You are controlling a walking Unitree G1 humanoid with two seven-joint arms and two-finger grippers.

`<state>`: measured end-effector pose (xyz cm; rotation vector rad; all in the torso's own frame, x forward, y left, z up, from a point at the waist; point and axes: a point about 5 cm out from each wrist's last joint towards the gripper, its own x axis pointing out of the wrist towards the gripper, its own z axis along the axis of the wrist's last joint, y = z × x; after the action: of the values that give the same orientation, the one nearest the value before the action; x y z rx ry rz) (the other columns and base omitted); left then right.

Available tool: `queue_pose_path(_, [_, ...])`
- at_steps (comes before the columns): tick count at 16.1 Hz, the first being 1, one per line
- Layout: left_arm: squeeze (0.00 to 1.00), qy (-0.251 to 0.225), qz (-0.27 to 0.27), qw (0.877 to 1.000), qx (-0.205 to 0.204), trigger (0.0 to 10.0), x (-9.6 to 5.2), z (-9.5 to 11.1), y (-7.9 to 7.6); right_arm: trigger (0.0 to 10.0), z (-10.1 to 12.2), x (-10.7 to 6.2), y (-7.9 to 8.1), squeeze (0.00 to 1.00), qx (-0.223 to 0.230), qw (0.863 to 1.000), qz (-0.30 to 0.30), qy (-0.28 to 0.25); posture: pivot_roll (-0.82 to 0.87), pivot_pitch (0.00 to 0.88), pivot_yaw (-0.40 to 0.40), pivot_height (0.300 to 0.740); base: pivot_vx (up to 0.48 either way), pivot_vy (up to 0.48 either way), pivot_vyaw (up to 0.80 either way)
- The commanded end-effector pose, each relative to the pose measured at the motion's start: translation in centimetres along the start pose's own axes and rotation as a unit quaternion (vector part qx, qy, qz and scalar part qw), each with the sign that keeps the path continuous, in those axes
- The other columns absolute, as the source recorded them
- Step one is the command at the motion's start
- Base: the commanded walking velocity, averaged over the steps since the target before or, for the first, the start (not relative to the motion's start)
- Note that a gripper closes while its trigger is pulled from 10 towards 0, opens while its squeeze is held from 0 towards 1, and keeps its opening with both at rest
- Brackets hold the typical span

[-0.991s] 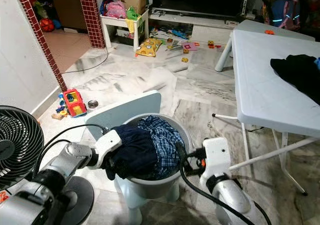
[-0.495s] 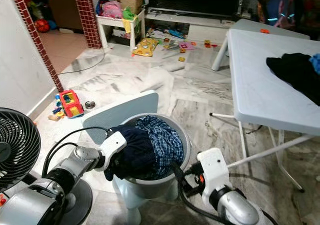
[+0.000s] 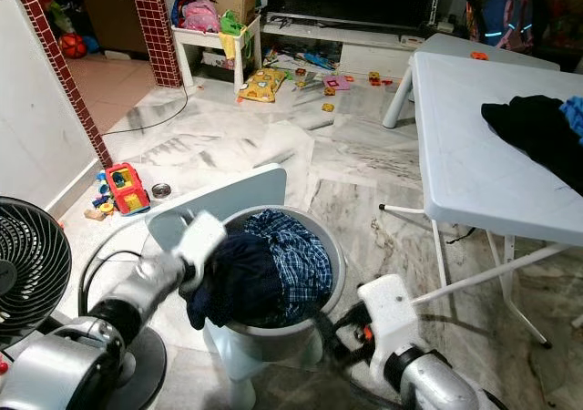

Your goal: Hang hanger

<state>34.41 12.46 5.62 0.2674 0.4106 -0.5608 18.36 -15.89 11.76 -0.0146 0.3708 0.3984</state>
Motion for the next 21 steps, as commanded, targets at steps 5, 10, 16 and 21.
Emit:
queue_pose_path(5, [0.00,-0.164,0.017,0.986,-0.032,10.0,-2.8,2.2,-0.3,10.0,0.3,1.1,-0.9,0.00,0.026,0.998,-0.050,-0.036,0.03,0.000,-0.069,0.740,0.000,0.000,0.00])
queue_pose_path(10, [0.00,-0.175,0.013,0.983,-0.063,10.0,-3.0,2.5,-1.3,10.0,1.2,2.0,-0.9,0.00,0.010,0.997,-0.042,-0.061,0.03,0.000,-0.067,0.740,0.000,-0.058,0.00])
queue_pose_path(16, [0.00,-0.176,0.000,0.982,-0.072,10.0,-2.6,3.7,-1.9,10.0,0.6,1.7,-0.5,0.00,0.012,0.997,-0.039,-0.059,0.01,0.000,-0.053,0.740,0.210,-0.401,0.00])
queue_pose_path(21, [0.00,-0.160,0.024,0.982,-0.096,10.0,-2.6,3.1,-1.7,10.0,0.5,1.8,-0.6,0.00,0.008,0.998,-0.032,-0.056,0.01,0.000,-0.060,0.740,0.052,-0.163,0.00])
